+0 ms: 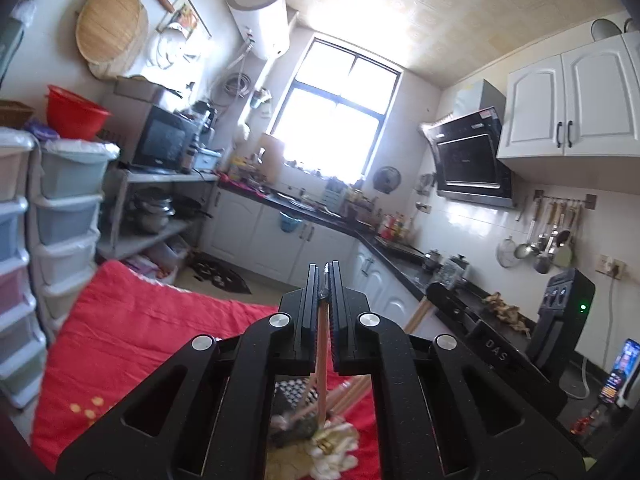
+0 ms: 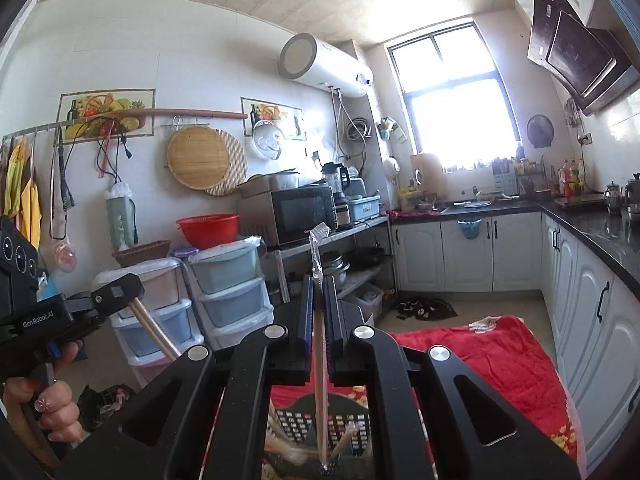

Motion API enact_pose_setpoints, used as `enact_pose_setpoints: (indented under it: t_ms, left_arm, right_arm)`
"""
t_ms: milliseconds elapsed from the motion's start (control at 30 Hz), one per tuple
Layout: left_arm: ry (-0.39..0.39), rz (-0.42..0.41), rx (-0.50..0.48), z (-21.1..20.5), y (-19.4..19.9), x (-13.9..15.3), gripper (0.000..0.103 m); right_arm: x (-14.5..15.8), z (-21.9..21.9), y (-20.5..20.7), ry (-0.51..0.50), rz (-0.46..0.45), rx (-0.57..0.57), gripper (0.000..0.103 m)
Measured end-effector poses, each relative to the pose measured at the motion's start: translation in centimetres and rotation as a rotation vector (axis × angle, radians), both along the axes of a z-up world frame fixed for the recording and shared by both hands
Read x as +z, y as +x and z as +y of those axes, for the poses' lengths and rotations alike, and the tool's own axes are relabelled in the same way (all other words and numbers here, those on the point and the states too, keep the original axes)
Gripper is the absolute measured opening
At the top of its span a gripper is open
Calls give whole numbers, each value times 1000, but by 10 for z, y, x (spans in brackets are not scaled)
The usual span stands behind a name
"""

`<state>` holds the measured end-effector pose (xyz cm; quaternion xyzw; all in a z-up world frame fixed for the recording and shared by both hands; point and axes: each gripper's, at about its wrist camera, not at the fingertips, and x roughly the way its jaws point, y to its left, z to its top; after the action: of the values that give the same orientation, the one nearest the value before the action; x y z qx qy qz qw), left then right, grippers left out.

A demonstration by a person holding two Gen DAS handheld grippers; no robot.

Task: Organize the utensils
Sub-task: 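Lift both held chopsticks and carry them above the green caddy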

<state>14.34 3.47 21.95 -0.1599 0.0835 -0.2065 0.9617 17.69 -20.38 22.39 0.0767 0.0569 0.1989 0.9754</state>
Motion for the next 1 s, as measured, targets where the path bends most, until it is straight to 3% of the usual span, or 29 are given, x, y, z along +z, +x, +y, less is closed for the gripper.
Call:
enact_pose_setpoints:
  t_ms: [500, 800, 1000]
  left_arm:
    - [2, -9, 98, -6, 39, 8, 2]
    - [111, -25, 190, -18, 53, -12, 2]
    - [183, -13, 242, -19, 61, -32, 2]
  right_arm:
    - [-23, 12, 48, 28, 35, -11, 5]
    - [-46, 25, 57, 7, 9, -7, 5]
    - [-61, 28, 64, 8, 38, -14, 5]
